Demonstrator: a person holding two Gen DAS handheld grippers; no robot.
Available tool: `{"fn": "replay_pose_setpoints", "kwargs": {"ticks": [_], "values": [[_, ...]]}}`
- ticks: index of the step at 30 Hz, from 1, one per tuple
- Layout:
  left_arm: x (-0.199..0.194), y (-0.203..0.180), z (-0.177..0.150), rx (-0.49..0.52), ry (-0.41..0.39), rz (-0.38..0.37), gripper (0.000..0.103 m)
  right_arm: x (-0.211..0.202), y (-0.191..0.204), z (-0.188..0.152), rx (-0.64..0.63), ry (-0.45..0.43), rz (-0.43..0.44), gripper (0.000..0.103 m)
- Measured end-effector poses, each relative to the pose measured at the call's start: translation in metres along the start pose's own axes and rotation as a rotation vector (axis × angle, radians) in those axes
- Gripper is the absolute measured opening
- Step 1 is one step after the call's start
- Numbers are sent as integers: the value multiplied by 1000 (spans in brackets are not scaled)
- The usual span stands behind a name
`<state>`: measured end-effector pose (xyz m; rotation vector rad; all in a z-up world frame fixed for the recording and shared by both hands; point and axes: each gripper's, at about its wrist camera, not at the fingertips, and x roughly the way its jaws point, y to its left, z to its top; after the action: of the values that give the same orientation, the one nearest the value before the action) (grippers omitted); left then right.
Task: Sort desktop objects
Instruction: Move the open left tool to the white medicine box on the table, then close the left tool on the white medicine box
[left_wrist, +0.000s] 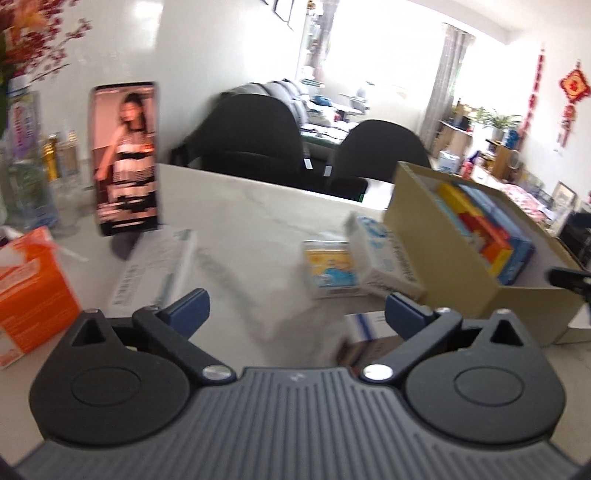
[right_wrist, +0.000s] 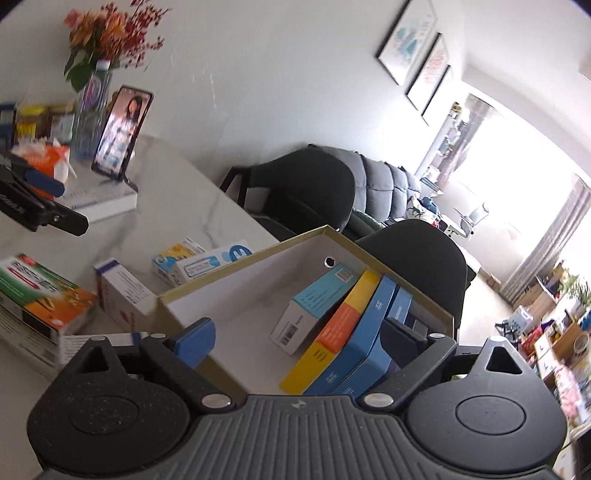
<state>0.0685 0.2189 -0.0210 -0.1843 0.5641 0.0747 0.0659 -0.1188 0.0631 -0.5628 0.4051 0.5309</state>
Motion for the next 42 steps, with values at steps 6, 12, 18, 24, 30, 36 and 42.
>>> {"fn": "replay_pose_setpoints", "kwargs": {"ticks": [6,12,18,24,30,36,42], "values": [[-5,32,-9,-50,-9,78,103,-21,12,-17,93,-34,-6,102],[1,56,-13,-91,-9,97,103,-37,27,-28,160,-64,-29,102],[15,72,-17,-32,-15,113,103,-48,38,-35,186,-62,-71,102],[30,76,-24,31,-10,140,103,-60,45,-45,230,-87,-79,102],[42,82,-26,20,19,168,102,-64,50,-51,249,-92,-69,102],[52,86,-22,5,47,178,93,-63,49,-52,273,-89,-72,102],[58,83,-21,11,62,202,78,-62,50,-52,280,-94,-71,102]]}}
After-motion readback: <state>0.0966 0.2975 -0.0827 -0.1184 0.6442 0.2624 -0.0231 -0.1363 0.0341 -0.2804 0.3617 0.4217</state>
